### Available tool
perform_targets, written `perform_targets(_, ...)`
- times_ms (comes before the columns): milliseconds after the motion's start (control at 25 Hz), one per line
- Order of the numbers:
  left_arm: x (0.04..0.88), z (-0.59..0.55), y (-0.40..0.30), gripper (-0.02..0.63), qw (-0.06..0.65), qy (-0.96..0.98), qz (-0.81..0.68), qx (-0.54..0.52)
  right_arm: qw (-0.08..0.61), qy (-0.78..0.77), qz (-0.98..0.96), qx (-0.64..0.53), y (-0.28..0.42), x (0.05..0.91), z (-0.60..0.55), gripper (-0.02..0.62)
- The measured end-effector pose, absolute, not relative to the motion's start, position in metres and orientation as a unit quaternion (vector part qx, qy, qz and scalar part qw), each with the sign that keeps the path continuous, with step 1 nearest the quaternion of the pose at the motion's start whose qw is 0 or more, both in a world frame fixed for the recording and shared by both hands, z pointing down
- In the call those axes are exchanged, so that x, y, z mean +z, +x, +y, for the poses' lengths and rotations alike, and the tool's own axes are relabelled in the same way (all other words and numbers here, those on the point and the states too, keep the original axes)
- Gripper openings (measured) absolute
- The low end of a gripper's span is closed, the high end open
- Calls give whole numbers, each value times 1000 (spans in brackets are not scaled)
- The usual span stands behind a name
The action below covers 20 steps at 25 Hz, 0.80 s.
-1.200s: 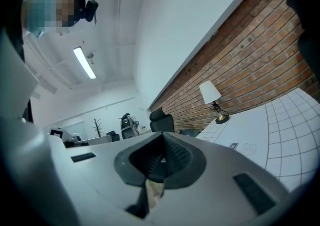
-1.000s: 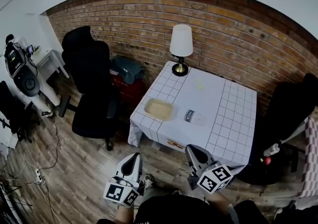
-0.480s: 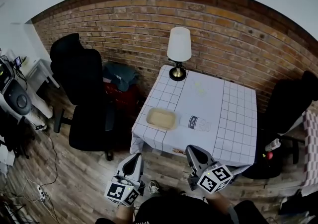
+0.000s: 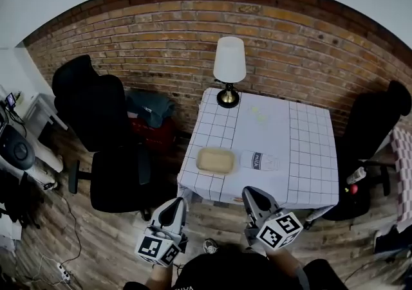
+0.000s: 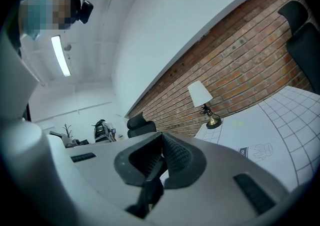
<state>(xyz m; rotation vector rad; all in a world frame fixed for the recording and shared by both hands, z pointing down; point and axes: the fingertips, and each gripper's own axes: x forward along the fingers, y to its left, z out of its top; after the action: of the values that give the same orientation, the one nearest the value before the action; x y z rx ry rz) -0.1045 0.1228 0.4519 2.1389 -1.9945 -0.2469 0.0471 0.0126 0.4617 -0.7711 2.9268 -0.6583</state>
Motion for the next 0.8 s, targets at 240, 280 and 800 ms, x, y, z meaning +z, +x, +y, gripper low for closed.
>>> perform_targets(240, 457, 112, -122, 9, 110, 750, -647, -81, 27, -284, 934, -217, 39, 469, 13, 3)
perform_targets(280, 458, 109, -124, 9, 111, 752, -645, -81, 28, -288, 932, -216, 38, 470, 12, 3)
perform_targets(800, 459, 48, -129, 9, 126, 757, -636, -87, 26, -301, 928, -218, 34, 467, -46, 3)
